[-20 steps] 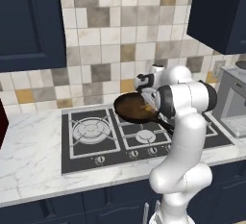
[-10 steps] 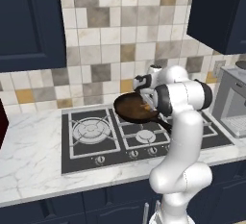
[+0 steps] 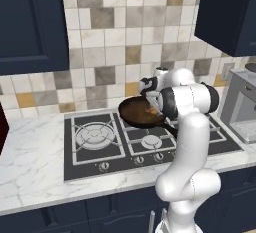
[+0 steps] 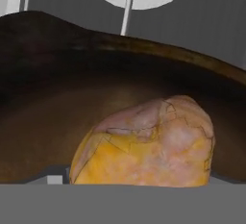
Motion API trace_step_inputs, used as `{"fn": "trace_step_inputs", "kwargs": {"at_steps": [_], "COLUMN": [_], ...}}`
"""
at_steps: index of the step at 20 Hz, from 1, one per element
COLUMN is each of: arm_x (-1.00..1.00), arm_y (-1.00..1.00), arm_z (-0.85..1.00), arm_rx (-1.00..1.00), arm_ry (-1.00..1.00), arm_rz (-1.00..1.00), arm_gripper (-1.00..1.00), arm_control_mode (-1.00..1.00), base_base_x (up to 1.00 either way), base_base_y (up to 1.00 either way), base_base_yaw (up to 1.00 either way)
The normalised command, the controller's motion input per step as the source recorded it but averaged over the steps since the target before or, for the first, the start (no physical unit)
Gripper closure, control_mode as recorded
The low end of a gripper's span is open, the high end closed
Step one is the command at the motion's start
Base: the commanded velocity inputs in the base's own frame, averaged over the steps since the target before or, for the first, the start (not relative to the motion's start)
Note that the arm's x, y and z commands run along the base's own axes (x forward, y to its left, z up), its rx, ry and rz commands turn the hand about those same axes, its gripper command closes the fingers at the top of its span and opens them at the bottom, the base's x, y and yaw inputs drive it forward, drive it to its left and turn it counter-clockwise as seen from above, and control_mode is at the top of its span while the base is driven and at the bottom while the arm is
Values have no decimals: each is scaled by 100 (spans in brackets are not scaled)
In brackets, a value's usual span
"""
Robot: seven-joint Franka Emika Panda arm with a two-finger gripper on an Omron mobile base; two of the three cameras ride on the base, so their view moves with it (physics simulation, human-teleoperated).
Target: Take the chicken drumsticks from the pan and place one on each plate on the dining counter.
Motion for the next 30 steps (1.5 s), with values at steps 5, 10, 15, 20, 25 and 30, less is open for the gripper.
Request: {"fn": "trace_step_inputs", "kwargs": {"at_steps": [5, 10, 15, 20, 25, 30], "arm_x": [-21, -67, -100, -93, -63, -55], "arm_y": [7, 7, 1, 4, 5, 0], "arm_z": [22, 65, 20, 24, 58, 29], "arm_rx": [0, 0, 0, 0, 0, -1], "arm_ry": [-4, -13, -26, -17, 14, 12], "arm_rz": [2, 13, 25, 43, 58, 53], "arm_gripper": [100, 100, 100, 100, 100, 100], "arm_control_mode": [-100, -100, -100, -100, -100, -100], "base_base_x": [0, 0, 0, 0, 0, 0], "base_base_y": [0, 0, 0, 0, 0, 0], "base_base_yaw": [0, 0, 0, 0, 0, 0]}}
